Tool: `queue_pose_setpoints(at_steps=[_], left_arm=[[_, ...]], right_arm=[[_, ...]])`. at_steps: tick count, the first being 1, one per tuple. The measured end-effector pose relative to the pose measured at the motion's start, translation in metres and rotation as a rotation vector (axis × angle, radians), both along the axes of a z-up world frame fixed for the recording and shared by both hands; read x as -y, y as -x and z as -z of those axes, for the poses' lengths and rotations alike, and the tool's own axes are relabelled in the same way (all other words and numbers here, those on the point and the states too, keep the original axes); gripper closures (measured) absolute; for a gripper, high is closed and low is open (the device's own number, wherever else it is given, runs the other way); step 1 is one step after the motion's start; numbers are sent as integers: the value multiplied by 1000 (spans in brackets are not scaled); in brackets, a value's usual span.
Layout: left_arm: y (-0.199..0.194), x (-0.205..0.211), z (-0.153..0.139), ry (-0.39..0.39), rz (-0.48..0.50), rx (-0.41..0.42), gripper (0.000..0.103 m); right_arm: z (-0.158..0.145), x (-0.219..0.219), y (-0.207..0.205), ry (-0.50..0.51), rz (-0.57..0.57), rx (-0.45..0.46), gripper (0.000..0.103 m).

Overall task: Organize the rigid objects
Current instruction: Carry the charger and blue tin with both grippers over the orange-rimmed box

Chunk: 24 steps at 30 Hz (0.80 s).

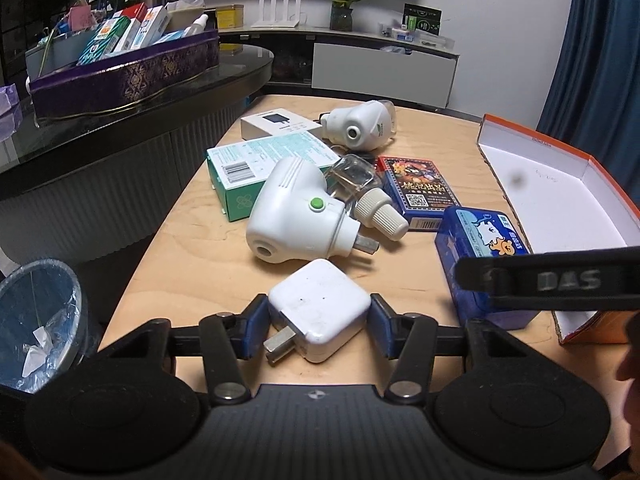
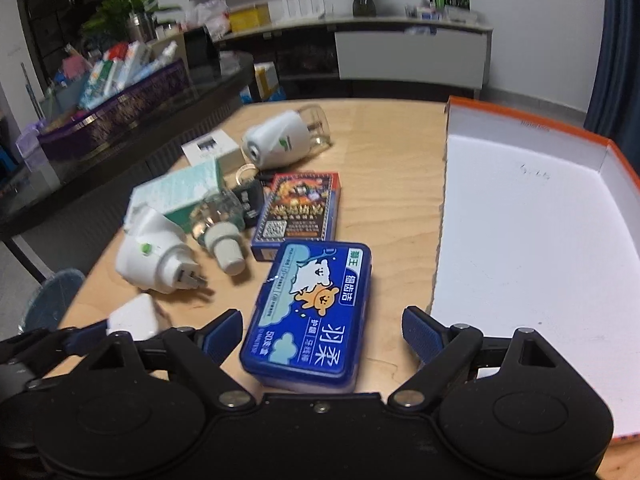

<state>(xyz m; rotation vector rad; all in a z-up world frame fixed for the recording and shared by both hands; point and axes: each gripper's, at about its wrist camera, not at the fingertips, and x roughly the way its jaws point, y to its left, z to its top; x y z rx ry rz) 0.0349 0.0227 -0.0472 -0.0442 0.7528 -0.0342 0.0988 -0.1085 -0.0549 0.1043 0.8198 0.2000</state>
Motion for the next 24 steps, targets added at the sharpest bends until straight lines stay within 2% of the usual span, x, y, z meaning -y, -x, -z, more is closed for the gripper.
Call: queue_pose_setpoints(at_steps=[1, 3, 5, 6, 9, 11, 15, 18, 24], left_arm=[[0, -1, 0, 6, -4, 0, 49], [0, -2, -1, 11, -10, -2, 49], [0, -2, -1, 13, -12, -4, 49], [0, -2, -1, 14, -12, -5, 49], [1, -4, -2, 25, -17, -11, 49], [2, -4, -4, 27, -21, -9, 50], [6, 1, -15, 31, -4, 11, 50], [7, 8, -25, 38, 7, 20, 50], [-1, 38, -54, 36, 77, 57, 50]], right_arm=[[3, -2, -4, 29, -5, -4, 1], [8, -7, -9, 52, -28, -4, 8], [9, -11, -10, 66, -31, 0, 28], [9, -13, -10, 84, -26, 3, 28], [5, -5, -9, 51, -11, -1, 29], [-2, -2, -5, 82, -1, 27, 29], [-25, 11, 5, 83, 2, 92, 29], [-42, 23, 12, 85, 24, 148, 29], [-68, 60, 18, 72, 90, 185, 29]])
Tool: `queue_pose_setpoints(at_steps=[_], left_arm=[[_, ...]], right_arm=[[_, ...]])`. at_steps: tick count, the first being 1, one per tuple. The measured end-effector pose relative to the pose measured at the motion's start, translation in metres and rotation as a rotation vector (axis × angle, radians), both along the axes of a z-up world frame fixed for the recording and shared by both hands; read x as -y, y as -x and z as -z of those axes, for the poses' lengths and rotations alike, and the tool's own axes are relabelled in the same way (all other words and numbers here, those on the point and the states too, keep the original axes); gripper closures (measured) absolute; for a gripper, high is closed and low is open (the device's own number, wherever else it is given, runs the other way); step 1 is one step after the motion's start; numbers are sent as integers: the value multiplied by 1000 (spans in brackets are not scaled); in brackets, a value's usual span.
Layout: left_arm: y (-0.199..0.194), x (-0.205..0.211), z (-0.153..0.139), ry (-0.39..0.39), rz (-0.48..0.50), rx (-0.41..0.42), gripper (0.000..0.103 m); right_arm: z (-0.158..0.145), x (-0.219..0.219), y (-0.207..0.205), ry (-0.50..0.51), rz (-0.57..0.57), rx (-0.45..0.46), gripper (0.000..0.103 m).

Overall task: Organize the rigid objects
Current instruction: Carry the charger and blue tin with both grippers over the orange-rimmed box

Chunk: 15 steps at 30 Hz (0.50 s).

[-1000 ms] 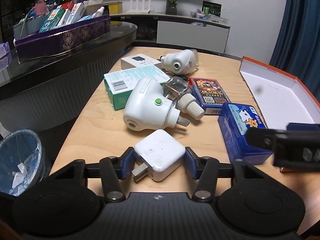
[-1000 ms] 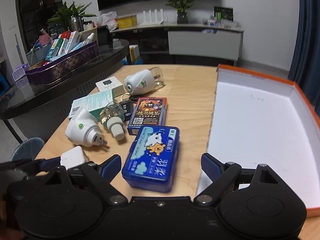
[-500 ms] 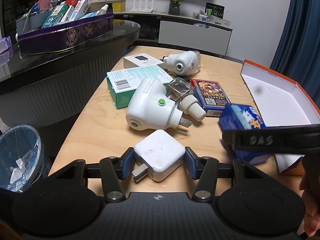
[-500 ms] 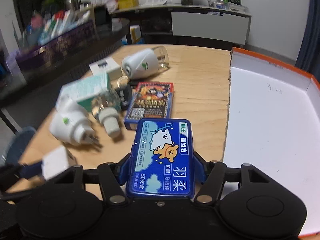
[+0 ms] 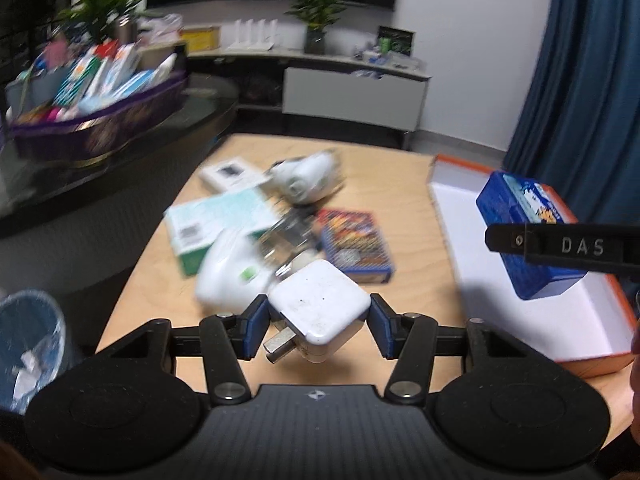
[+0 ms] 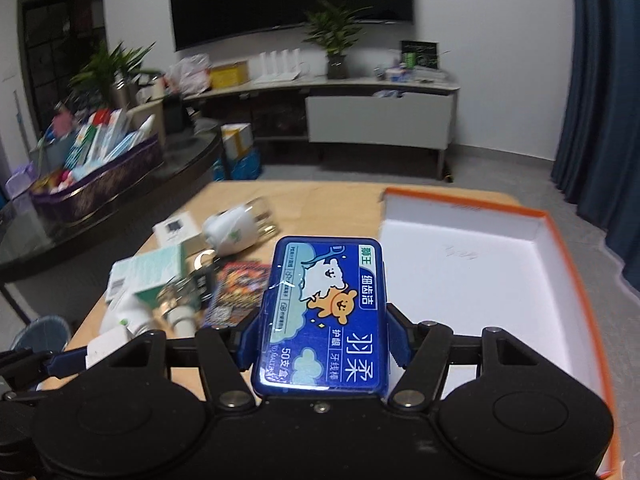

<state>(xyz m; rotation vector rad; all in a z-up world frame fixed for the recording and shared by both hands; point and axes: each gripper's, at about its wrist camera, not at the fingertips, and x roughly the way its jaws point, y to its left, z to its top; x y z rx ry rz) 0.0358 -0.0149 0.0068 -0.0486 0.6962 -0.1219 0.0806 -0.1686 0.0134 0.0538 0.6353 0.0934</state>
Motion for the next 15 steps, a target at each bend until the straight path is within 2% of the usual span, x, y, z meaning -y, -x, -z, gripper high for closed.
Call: queue_pose_setpoints(at_steps=[10, 15], left_arm=[[-36, 80, -25, -29, 173, -4, 50], [-53, 113, -30, -4, 238, -11, 50]], right_arm=[[-22, 75, 7, -11, 155, 21, 29], [-32, 106, 8, 18, 207, 27, 29]])
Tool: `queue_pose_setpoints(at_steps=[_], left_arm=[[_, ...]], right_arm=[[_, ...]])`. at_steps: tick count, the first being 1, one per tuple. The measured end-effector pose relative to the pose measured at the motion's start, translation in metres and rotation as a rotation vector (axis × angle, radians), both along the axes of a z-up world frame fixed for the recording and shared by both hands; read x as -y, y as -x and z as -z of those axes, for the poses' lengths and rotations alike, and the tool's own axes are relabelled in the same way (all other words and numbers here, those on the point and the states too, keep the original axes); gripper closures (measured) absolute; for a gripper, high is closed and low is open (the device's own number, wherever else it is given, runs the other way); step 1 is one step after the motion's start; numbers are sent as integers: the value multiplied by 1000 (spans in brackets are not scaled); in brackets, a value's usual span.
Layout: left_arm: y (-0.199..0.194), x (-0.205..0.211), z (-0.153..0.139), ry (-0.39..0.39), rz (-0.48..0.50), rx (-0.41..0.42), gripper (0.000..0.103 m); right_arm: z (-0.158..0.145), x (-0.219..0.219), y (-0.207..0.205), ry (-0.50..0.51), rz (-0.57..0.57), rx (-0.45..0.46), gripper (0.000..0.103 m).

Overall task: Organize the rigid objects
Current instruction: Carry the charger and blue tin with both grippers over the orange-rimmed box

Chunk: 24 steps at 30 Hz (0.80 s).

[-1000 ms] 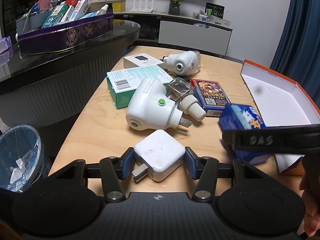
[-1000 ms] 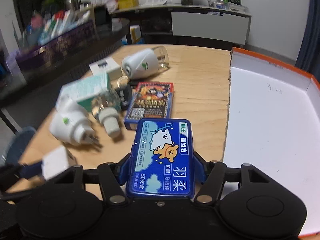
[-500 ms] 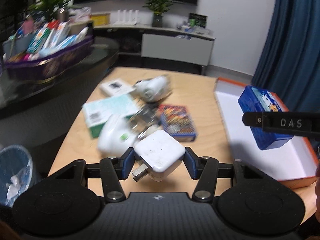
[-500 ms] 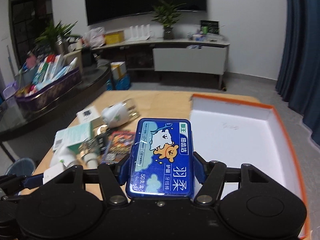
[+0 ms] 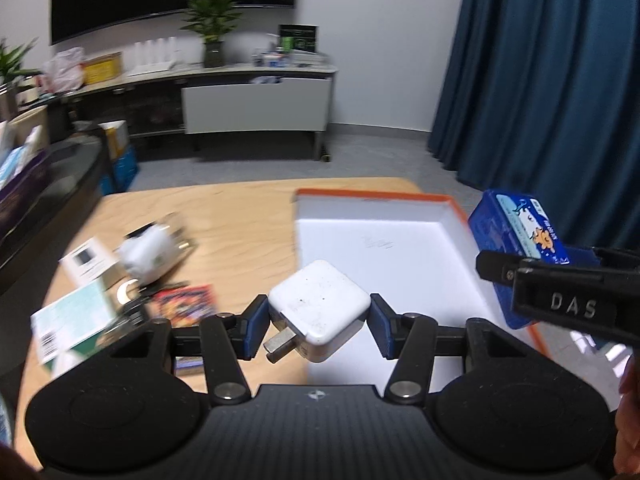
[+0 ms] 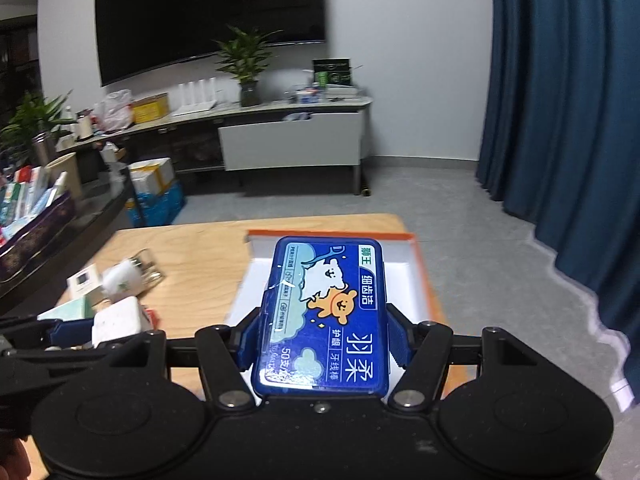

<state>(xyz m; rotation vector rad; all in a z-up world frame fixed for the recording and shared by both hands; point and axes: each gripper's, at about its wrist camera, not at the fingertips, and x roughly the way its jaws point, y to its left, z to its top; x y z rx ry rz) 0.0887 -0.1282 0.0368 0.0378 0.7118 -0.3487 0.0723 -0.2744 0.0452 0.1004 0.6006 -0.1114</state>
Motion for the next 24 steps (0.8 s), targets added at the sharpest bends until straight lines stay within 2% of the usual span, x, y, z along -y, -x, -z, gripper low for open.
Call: queue_pose_setpoints(at_steps=[6, 10, 18, 24], left_arm=[[-17, 27, -2, 12, 46, -1, 50], [-23, 30, 2, 22, 41, 2, 50], [-45, 32, 12, 4, 29, -32, 50], [-64, 41, 12, 7, 38, -40, 49]], right_arm=[[-4, 26, -7, -2, 39, 3, 29], [-1, 37, -16, -6, 49, -3, 29], [16, 44, -48, -37, 15, -53, 29], [22, 48, -73, -13, 3, -77, 29]])
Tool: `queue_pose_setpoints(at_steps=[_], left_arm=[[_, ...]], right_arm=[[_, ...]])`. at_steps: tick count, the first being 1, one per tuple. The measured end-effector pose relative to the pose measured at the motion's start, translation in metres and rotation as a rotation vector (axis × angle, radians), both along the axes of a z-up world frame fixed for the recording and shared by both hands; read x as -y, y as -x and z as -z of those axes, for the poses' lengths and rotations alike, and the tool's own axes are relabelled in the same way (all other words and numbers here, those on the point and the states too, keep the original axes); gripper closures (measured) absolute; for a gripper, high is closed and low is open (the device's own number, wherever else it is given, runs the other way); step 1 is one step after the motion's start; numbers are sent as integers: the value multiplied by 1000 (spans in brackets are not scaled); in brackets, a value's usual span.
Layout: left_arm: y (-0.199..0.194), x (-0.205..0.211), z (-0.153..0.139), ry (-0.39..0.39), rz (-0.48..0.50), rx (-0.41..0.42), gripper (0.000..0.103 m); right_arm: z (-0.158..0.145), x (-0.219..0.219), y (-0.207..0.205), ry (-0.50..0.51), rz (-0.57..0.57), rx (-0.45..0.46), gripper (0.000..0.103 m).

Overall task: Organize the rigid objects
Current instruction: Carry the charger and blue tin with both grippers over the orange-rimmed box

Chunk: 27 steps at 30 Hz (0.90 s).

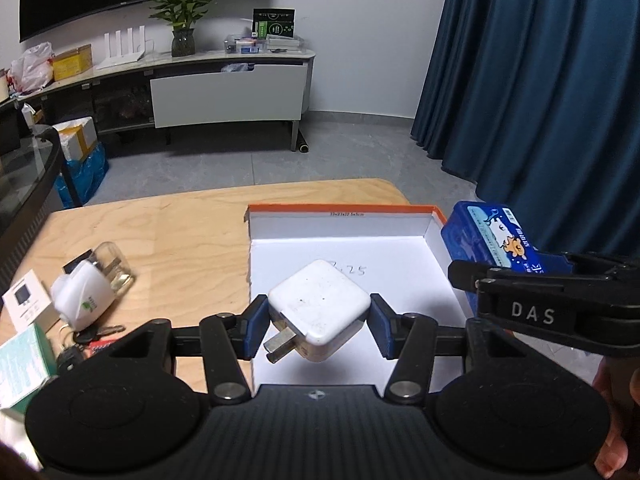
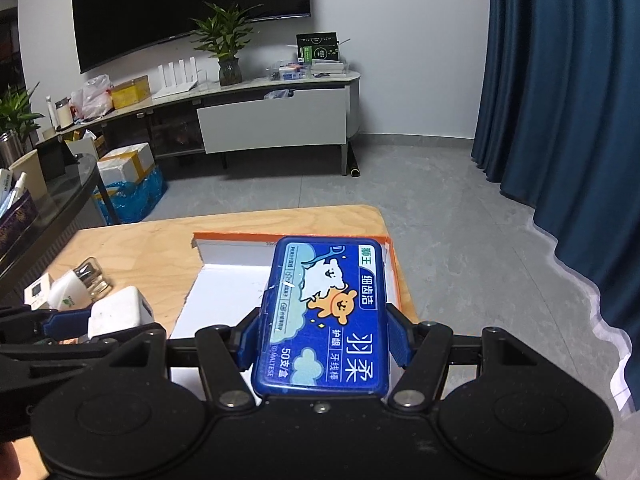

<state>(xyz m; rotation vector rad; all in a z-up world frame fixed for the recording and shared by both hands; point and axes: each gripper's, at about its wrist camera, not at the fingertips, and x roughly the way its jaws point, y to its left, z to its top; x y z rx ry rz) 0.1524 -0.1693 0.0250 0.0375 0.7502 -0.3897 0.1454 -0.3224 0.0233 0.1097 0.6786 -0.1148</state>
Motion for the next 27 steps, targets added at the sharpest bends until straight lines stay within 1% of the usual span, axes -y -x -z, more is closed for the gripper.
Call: queue_pose_setpoints(at_steps=[6, 11, 18, 27], left_arm=[[-17, 10, 5, 17, 0, -27, 49], [-27, 16, 10, 14, -3, -42, 49], [-40, 18, 14, 14, -28, -59, 49], [-47, 21, 17, -2, -38, -59, 49]], right_arm=[[8, 8, -24, 6, 0, -37, 29], [16, 15, -37, -2, 7, -56, 29], [22, 16, -48, -6, 2, -71, 29], [25, 16, -55, 6, -6, -74, 29]])
